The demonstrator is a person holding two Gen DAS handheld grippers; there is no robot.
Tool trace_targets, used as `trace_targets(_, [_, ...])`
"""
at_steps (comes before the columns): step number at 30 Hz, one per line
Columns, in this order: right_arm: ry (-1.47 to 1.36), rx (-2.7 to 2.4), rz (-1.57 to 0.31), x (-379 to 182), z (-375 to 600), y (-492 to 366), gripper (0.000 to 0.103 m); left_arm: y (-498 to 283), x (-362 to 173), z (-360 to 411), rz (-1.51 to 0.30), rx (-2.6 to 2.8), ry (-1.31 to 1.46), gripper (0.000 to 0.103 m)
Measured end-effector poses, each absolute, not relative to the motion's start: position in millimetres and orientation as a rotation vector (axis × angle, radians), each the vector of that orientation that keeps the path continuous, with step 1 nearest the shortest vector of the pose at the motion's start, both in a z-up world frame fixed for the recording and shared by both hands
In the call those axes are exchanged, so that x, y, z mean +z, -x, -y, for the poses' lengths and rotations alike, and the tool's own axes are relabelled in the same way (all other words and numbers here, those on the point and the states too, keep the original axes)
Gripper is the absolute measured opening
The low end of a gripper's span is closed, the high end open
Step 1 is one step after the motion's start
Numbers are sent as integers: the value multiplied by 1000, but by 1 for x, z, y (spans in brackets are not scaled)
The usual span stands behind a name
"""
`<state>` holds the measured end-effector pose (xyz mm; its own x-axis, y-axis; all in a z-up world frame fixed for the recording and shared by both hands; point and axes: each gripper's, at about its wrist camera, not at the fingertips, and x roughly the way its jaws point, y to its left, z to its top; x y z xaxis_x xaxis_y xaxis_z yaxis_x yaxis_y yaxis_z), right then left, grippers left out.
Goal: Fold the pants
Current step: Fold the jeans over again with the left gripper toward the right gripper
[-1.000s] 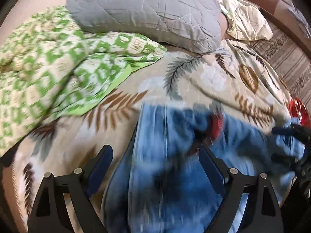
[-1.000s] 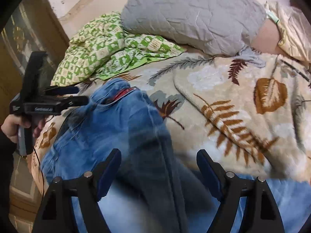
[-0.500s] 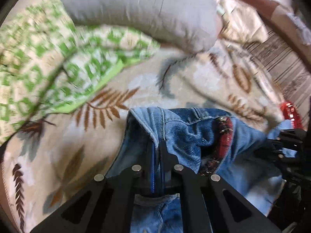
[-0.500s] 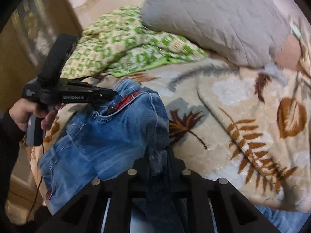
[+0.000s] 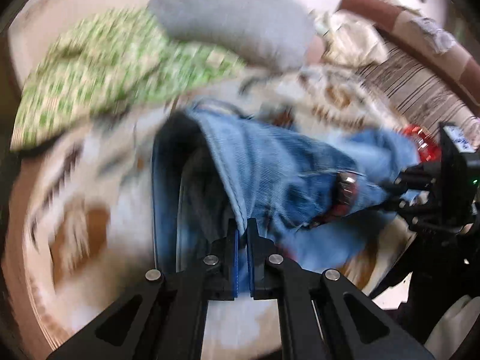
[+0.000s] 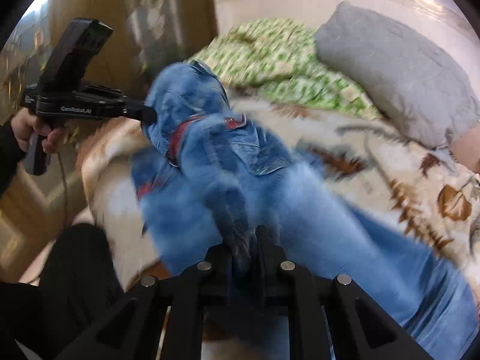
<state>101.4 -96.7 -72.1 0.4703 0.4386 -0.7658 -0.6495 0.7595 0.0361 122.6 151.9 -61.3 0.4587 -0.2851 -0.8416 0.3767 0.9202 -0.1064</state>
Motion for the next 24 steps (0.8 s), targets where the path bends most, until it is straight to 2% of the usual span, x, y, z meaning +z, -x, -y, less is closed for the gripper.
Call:
trace_targets(4, [373, 658, -929, -105, 85, -91, 15, -99, -93, -153, -1045, -379, -105, 6])
trace_targets(6, [395, 639, -934, -104, 85, -87, 20, -92, -87, -154, -1022, -374, -82, 13])
trace_targets(7, [400, 642, -932, -99, 85, -85, 23, -88, -77, -157, -1014, -379, -50, 33])
trace_targets(8, [400, 647, -925, -94, 86, -83, 33, -83, -68, -160, -990, -379, -31, 47])
trace_targets(9, [394, 659, -913, -86, 88, -79, 56, -80, -63, -161, -962, -375, -27, 75])
trace_targets(10, [380, 677, -902, -79, 90, -75, 70, -75, -52, -165, -912, -352, -32, 87])
trace_targets(11, [360, 687, -874, -70, 92, -70, 81, -73, -43, -168, -876, -332, -36, 87])
trace_targets(16, [404, 746, -758, -50, 67, -60, 81, -100, -41, -174, -926, -321, 22, 87])
trace_targets(20, [455, 770, -779, -65, 27, -79, 81, -125, -64, -176, -1021, -365, 131, 87])
trace_targets(21, [461, 772, -810, -73, 15, -86, 78, -132, -72, -176, -1049, -371, 161, 87])
trace_targets(22, [467, 770, -842, -82, 7, -93, 68, -134, -77, -176, -1066, -367, 163, 85])
trace_targets(23, [467, 769, -867, -88, 1, -98, 37, -137, -83, -175, -1090, -368, 146, 53])
trace_targets(24, [458, 758, -895, -94, -5, -102, 33, -136, -85, -171, -1104, -390, 138, 23])
